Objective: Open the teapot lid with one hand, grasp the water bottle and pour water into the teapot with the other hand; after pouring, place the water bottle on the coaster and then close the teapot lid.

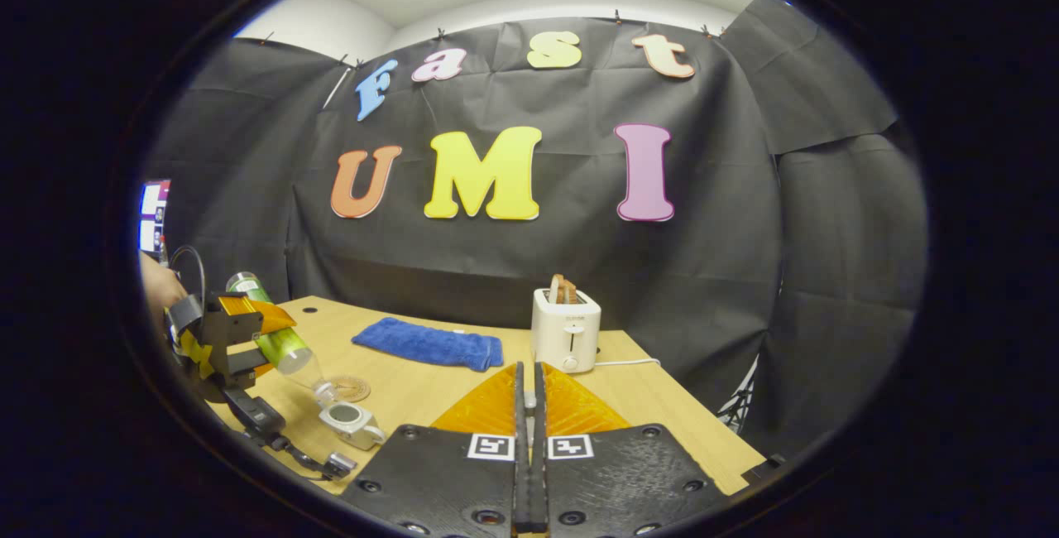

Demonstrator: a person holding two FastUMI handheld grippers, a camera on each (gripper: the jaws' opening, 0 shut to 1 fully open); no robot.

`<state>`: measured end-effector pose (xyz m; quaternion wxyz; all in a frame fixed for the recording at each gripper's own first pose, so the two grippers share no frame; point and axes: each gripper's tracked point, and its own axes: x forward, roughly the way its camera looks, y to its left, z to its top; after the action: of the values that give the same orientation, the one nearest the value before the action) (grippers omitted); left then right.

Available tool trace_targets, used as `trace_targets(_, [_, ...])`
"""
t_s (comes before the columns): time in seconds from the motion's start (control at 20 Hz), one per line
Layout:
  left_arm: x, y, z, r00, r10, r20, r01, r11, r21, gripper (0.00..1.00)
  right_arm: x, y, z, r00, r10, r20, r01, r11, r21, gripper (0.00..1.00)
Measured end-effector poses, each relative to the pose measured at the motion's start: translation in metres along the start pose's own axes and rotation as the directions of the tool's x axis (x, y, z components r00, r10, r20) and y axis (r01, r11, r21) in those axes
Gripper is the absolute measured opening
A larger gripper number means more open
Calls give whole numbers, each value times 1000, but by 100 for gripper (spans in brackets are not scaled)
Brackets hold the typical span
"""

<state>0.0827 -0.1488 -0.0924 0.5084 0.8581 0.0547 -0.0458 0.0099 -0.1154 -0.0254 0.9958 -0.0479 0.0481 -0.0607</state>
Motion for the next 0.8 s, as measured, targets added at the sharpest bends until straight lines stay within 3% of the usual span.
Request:
trace_targets(0.15, [0,10,-1,1000,0,14,2,990,-143,75,0,0,1,1000,-1,1,1,1000,-1,0])
trace_targets(0.3, [-1,26,-2,998,50,35,-39,963,-265,75,0,3,0,1000,14,-3,-14,1000,7,0])
trace_targets(0.4, [1,30,-8,997,67,29,-52,931,-362,74,0,1,1,1000,15,-2,-15,1000,13,0])
trace_targets(0.45, [2,31,-10,997,72,26,-54,901,-431,74,0,0,1,1000,13,-1,-13,1000,15,0])
trace_targets(0.55, [4,34,-13,994,105,17,-76,813,-577,74,-2,-1,1,1000,12,-5,-12,1000,24,0])
trace_targets(0.6, [5,34,-16,993,114,4,-84,754,-652,74,-3,1,0,1000,16,-8,-15,999,28,0])
trace_targets(0.7, [10,36,-25,991,130,-26,-99,597,-796,74,-5,4,2,1000,21,-3,-21,999,32,0])
trace_targets(0.8, [16,35,-31,992,123,-36,-83,406,-910,71,-5,9,3,1000,26,1,-26,999,21,0])
